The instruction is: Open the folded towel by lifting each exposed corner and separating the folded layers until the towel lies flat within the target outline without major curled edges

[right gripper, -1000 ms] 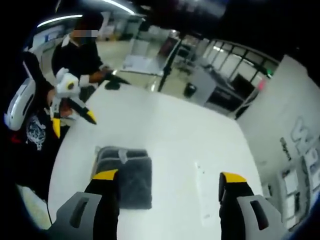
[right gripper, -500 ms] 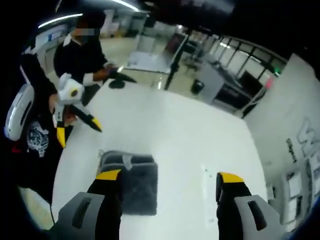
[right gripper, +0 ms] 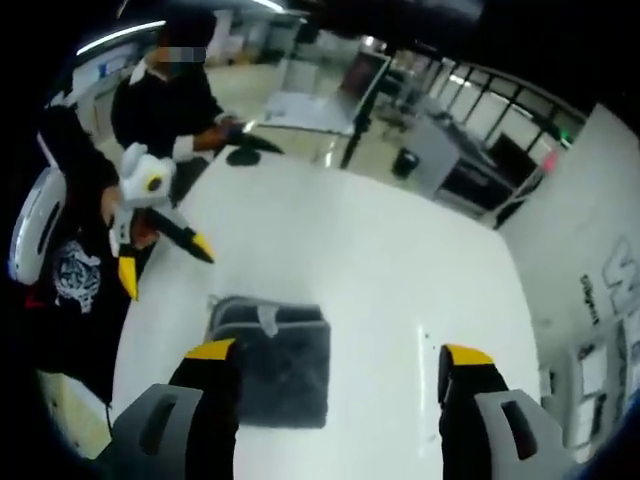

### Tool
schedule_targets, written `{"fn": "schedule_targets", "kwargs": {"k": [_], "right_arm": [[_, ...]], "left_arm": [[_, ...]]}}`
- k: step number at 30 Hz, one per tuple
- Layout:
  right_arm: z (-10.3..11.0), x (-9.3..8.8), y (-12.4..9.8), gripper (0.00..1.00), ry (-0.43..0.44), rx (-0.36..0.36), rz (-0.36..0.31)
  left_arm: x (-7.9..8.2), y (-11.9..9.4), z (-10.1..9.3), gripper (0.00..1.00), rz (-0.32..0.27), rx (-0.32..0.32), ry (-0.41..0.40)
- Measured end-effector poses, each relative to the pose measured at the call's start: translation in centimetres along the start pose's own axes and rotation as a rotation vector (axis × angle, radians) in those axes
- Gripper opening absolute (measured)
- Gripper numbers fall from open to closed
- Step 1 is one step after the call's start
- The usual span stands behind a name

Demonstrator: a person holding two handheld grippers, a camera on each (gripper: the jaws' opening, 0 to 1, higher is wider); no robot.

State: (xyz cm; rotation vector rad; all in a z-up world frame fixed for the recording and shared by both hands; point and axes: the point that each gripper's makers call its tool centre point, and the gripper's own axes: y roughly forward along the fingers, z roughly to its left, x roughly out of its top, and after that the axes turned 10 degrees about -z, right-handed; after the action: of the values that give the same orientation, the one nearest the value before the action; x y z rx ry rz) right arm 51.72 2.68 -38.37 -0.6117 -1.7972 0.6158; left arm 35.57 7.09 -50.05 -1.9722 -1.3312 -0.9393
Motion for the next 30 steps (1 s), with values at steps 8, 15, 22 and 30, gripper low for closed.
{"fn": "schedule_targets", "kwargs": {"k": [8,15,22,30], "right_arm": [[0.4,-0.5,1.9,0.76,0.007,0.03,0.006],[0.7,-1.9,3.8,0.69,0.043,0.082,0.039],[0.3,-1.5,5.2,0.67,0.055,0.1,0.033],[0.2,-2.1,6.4,0.66,0.067,0.121,0.055]], "left_arm": [[-0.7,0.7,1.4,0.82,0.007,0.004,-0.027],[-1.3,1.9,3.1,0.76,0.027,0.013,-0.044],[-1.9,2.7,3.1,0.74,0.054,-0.01,-0.056],[-2.3,3.2,3.3,0.69,0.069,-0.018,-0.074]]}}
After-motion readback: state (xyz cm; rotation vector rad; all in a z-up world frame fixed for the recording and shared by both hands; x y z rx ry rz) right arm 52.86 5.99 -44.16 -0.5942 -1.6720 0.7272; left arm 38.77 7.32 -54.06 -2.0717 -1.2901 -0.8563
